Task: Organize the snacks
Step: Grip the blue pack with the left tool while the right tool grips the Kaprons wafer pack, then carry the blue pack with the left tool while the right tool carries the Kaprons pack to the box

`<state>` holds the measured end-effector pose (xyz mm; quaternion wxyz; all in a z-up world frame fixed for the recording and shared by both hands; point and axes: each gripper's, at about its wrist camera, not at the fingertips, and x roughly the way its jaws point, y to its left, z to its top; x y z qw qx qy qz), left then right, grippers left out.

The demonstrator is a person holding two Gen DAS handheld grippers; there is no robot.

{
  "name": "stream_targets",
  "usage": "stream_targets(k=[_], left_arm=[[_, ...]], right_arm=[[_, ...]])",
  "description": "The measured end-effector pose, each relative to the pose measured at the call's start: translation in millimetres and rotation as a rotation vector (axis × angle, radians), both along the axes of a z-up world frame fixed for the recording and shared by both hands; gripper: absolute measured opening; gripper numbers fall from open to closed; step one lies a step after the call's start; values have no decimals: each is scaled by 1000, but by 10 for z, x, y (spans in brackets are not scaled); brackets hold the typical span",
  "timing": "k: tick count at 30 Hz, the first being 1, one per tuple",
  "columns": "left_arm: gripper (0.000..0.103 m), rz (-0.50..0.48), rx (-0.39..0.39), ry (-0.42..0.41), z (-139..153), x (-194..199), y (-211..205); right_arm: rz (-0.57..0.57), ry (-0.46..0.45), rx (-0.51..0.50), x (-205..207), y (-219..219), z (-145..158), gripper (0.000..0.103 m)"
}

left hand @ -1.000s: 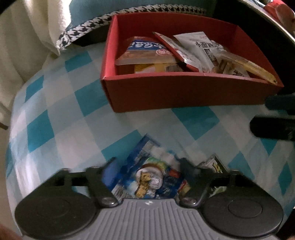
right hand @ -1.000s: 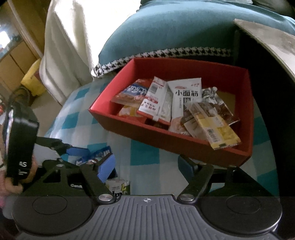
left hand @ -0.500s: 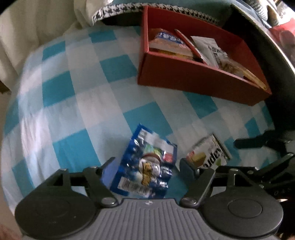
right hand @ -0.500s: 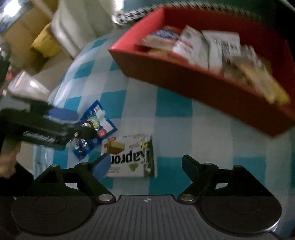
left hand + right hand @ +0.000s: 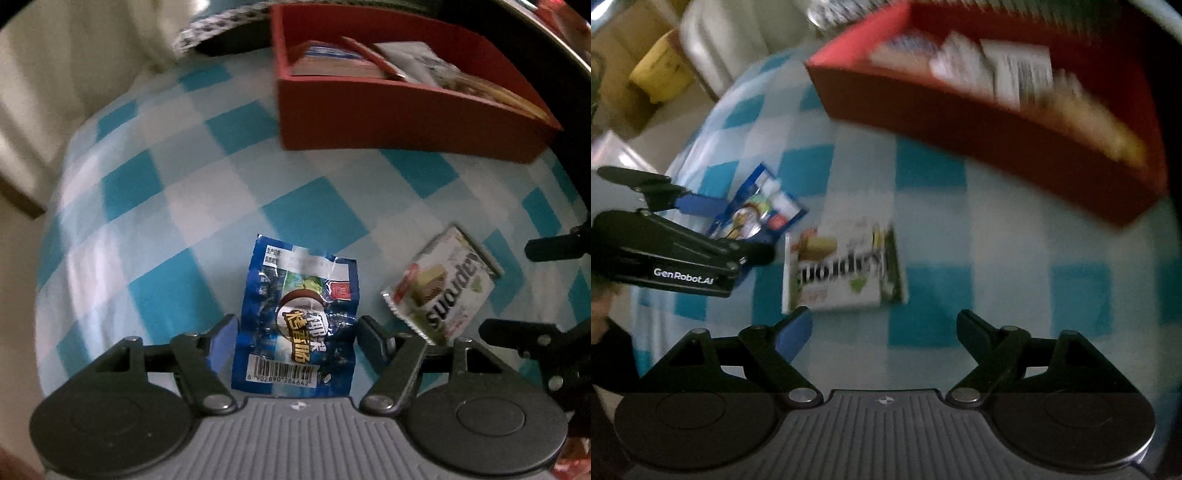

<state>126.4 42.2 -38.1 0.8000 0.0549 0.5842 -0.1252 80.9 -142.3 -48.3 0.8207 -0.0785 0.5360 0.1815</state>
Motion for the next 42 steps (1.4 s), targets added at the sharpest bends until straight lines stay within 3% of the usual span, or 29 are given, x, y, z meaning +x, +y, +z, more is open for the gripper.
stream_targets(k=[4,9,14,20,24,35,42], left_arm=[[63,50,-60,-19,145,-66,155],[63,102,-131,-19,232,-119,333],[63,120,-173,-9,230,-36,371],[63,109,-178,-3,204,-43,384],[64,100,-179,-6,220,-45,346],[64,70,-150,6,170,-34,167],[64,75,-172,-1,216,-18,189]], right_arm=[[81,-18,-17,71,188,-40,91],[251,-32,-137,109,376,-75,91],[173,0,-60,310,435,-162,91],[190,-40,-123,160,542,-293,90],[138,-34,-62,170,374,-170,72],[55,-26,-41,158,150,-258,76],[4,-13,24,116,-61,-163,70]])
